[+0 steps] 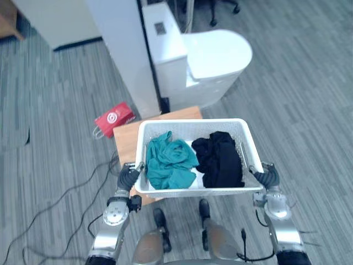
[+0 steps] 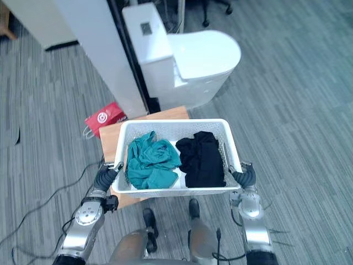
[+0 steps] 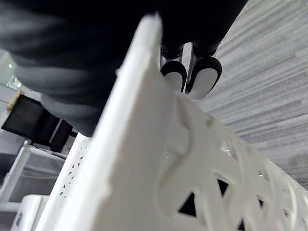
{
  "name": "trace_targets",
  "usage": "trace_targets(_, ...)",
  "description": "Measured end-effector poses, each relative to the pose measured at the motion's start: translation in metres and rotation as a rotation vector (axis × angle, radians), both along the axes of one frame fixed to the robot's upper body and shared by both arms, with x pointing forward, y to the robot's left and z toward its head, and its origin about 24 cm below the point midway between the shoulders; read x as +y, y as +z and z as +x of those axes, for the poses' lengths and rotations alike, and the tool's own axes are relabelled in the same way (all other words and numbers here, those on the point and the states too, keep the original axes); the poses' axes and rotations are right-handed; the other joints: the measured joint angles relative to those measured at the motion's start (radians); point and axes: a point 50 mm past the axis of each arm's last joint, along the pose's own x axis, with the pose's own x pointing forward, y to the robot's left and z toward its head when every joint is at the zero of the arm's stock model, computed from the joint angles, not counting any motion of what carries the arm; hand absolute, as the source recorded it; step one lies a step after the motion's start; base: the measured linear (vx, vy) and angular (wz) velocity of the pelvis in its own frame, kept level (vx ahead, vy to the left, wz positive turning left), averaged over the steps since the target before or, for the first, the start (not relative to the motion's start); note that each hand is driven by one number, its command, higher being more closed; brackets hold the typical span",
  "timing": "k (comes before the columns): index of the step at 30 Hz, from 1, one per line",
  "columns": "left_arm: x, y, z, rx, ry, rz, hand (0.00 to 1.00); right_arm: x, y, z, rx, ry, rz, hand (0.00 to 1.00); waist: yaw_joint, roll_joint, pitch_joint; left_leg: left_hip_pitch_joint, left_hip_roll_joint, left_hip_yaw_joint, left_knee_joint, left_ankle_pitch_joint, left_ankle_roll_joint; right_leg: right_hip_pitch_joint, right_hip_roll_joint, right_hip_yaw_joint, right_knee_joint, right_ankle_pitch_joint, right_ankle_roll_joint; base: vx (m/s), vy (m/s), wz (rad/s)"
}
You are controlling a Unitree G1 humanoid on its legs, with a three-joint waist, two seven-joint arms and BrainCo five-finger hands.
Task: Pick up the laundry basket with both hands and put the clothes into the washing machine.
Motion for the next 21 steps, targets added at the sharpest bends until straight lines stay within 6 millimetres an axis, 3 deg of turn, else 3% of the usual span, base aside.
trace_targets(2, 0.003, -0.001, -0.002, 0.006, 0.009, 0.016, 1.00, 0.003, 0.000, 0.001, 0.006, 0.027, -0.016, 1.00, 0.000, -0.002, -0.004, 0.014, 0.034, 0.094, 0.093, -0.066, 0.001, -0.014, 0.019, 0.042, 0.008, 0.009, 0.008, -0.07, 0.030, -1.21)
trace_targets(3, 0.004, -0.001, -0.002, 0.006, 0.013, 0.017, 1.00, 0.005, 0.001, 0.002, 0.005, 0.037, -0.018, 1.00, -0.002, -0.004, -0.006, 0.017, 0.048, 0.128, 0.116, -0.080, 0.002, -0.018, 0.017, 0.012, 0.005, -0.007, -0.019, -0.10, 0.035, -1.56)
trace_targets(4, 0.006, -0.001, -0.002, 0.008, 0.035, 0.010, 1.00, 0.008, 0.000, 0.006, 0.008, 0.057, -0.015, 1.00, -0.008, 0.006, -0.009, 0.035, 0.093, 0.207, 0.152, -0.101, 0.011, -0.032, -0.032, -0.263, 0.035, -0.062, -0.127, -0.06, 0.033, -1.38)
trace_targets(7, 0.010, -0.001, -0.003, 0.008, 0.050, 0.015, 1.00, 0.012, -0.005, 0.012, 0.026, 0.075, -0.006, 1.00, -0.002, -0.004, -0.020, 0.079, 0.133, 0.312, 0.172, -0.120, -0.005, -0.032, -0.117, -0.604, 0.099, -0.097, -0.214, 0.00, 0.009, -1.36)
trace_targets(8, 0.014, -0.001, -0.004, 0.015, 0.069, 0.018, 1.00, 0.016, -0.006, 0.017, 0.028, 0.087, -0.001, 1.00, 0.003, -0.009, -0.037, 0.108, 0.163, 0.401, 0.177, -0.127, -0.015, -0.034, -0.154, -0.755, 0.142, -0.113, -0.231, 0.04, -0.092, -1.81)
trace_targets(10, 0.016, 0.000, -0.003, 0.010, 0.076, 0.019, 1.00, 0.016, -0.004, 0.019, 0.020, 0.092, -0.003, 1.00, -0.001, -0.013, -0.046, 0.128, 0.180, 0.464, 0.204, -0.145, -0.042, -0.045, -0.171, -0.814, 0.178, -0.106, -0.208, 0.07, -0.159, -1.57)
trace_targets(11, 0.014, -0.001, -0.003, 0.013, 0.080, 0.009, 1.00, 0.016, -0.004, 0.019, 0.023, 0.099, -0.008, 1.00, -0.004, -0.010, -0.050, 0.164, 0.230, 0.534, 0.281, -0.186, -0.086, -0.056, -0.128, -0.723, 0.166, -0.024, -0.106, 0.10, -0.157, -1.36)
trace_targets(13, 0.010, -0.003, -0.005, 0.022, 0.090, -0.016, 1.00, 0.015, -0.005, 0.018, 0.033, 0.108, -0.021, 1.00, -0.003, 0.013, -0.061, 0.182, 0.304, 0.555, 0.384, -0.201, -0.088, -0.068, -0.070, -0.658, 0.173, -0.024, -0.106, 0.13, -0.200, -1.51)
trace_targets(14, 0.008, -0.005, -0.006, 0.027, 0.102, -0.030, 1.00, 0.014, -0.004, 0.019, 0.030, 0.115, -0.031, 1.00, 0.002, 0.029, -0.062, 0.168, 0.381, 0.494, 0.524, -0.195, -0.002, -0.064, -0.018, -0.607, 0.172, -0.028, -0.122, 0.14, -0.211, -1.54)
trace_targets(15, 0.008, -0.006, -0.006, 0.030, 0.105, -0.032, 1.00, 0.013, -0.002, 0.020, 0.027, 0.118, -0.037, 1.00, 0.003, 0.038, -0.062, 0.145, 0.418, 0.447, 0.610, -0.184, 0.090, -0.059, 0.010, -0.577, 0.169, -0.030, -0.131, 0.14, -0.215, -1.73)
trace_targets(16, 0.008, -0.006, -0.007, 0.033, 0.109, -0.039, 1.00, 0.013, 0.000, 0.022, 0.021, 0.124, -0.045, 1.00, 0.007, 0.049, -0.066, 0.077, 0.461, 0.310, 0.754, -0.118, 0.225, -0.043, 0.066, -0.514, 0.157, -0.034, -0.153, 0.11, -0.140, -1.35)
trace_targets(17, 0.008, -0.006, -0.006, 0.033, 0.113, -0.043, 1.00, 0.013, 0.001, 0.024, 0.015, 0.128, -0.052, 1.00, 0.010, 0.054, -0.068, 0.043, 0.451, 0.210, 0.794, -0.119, 0.215, -0.037, 0.086, -0.484, 0.144, -0.033, -0.161, 0.15, -0.080, -2.11)
trace_targets(18, 0.004, -0.005, -0.004, 0.023, 0.124, -0.075, 1.00, 0.012, 0.009, 0.032, -0.010, 0.138, -0.071, 1.00, 0.039, 0.064, -0.072, -0.032, 0.313, -0.045, 0.816, -0.194, 0.105, -0.027, 0.133, -0.394, 0.116, -0.029, -0.191, 0.15, 0.000, -1.87)
trace_targets(19, 0.003, -0.005, -0.004, 0.020, 0.133, -0.084, 1.00, 0.011, 0.013, 0.035, -0.021, 0.141, -0.079, 1.00, 0.049, 0.066, -0.070, -0.059, 0.248, -0.121, 0.809, -0.218, 0.086, -0.016, 0.147, -0.362, 0.098, -0.025, -0.197, 0.27, 0.046, -2.21)
trace_targets(21, -0.001, -0.008, -0.005, 0.027, 0.150, -0.109, 1.00, 0.008, 0.018, 0.040, -0.033, 0.141, -0.100, 1.00, 0.079, 0.066, -0.069, -0.134, 0.026, -0.324, 0.661, -0.273, 0.035, 0.058, 0.164, -0.292, 0.013, -0.015, -0.213, 0.29, 0.059, -1.66)
